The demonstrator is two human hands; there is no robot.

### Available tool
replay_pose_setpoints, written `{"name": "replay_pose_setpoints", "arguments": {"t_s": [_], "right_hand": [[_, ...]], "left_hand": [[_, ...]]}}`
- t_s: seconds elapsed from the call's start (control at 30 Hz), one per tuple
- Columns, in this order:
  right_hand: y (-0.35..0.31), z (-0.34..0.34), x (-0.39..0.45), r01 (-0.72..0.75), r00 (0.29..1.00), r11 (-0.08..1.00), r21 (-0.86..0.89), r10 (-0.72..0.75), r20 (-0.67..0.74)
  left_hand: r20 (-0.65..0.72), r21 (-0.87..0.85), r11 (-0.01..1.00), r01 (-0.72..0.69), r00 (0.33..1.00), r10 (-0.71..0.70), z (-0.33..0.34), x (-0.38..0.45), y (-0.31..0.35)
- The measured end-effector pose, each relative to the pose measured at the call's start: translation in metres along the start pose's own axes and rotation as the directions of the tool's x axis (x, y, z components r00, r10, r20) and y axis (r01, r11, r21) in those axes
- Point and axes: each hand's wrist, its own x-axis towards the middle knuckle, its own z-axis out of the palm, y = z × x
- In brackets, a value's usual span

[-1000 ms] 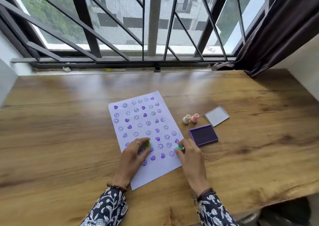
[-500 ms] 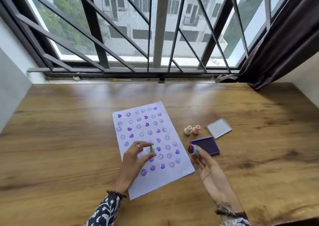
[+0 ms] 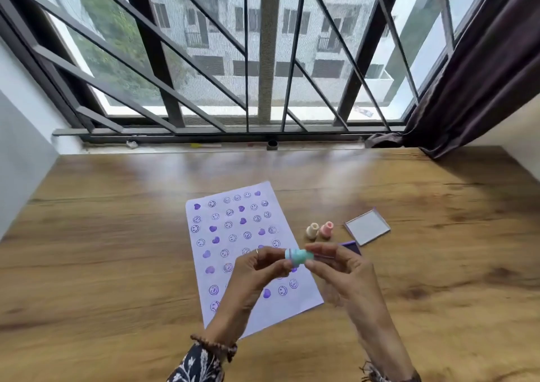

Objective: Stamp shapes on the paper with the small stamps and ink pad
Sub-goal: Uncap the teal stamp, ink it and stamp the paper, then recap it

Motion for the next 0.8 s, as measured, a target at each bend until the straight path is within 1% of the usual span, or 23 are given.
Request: {"name": "replay_pose_setpoints", "arguments": {"t_s": [0.13,0.23,0.3,0.37,0.43,0.47,0.53,0.63,0.73,0.8], "right_hand": [[-0.003,-0.009,0.001,-0.007,1.000,1.000,0.001,0.007,0.030],[-0.006,-0.017,0.005,-0.010,1.000,0.999,-0.048,0.011,0.019],[-0.004,-0.023,0.010,-0.028,1.000,0.998,-0.051,0.028,0.000],[0.001,-0.027,0.015,-0.050,0.998,0.998,-0.049,0.048,-0.028],[0.008,-0.028,0.024,-0.067,0.996,0.996,-0.061,0.063,-0.061],[0.011,-0.029,0.029,-0.065,0.995,0.994,-0.090,0.058,-0.078],[0.015,-0.029,0.044,-0.032,0.994,0.977,-0.209,0.009,-0.111],[0.016,-0.027,0.072,0.063,0.982,0.883,-0.466,-0.138,-0.129],[0.014,-0.027,0.104,0.165,0.966,0.747,-0.644,-0.255,-0.049],[0.017,-0.028,0.124,0.207,0.957,0.643,-0.737,-0.291,0.015]], "left_hand": [[0.023,0.036,0.999,0.001,1.000,-0.002,0.005,0.003,0.005],[0.037,0.079,0.997,-0.009,0.999,0.006,0.011,0.006,0.009],[0.033,0.124,0.992,-0.029,0.999,0.025,0.016,0.009,0.012],[0.014,0.229,0.971,-0.075,0.997,0.073,0.020,0.015,0.012],[0.019,0.348,0.926,-0.149,0.988,0.152,0.024,0.022,0.010],[0.032,0.397,0.899,-0.186,0.981,0.189,0.025,0.026,0.007],[0.047,0.497,0.832,-0.246,0.965,0.257,0.029,0.039,-0.001],[0.010,0.640,0.718,-0.274,0.937,0.348,0.033,0.065,-0.013],[-0.025,0.736,0.627,-0.253,0.916,0.400,0.037,0.097,-0.022],[-0.025,0.779,0.580,-0.237,0.913,0.407,0.037,0.117,-0.026]]}}
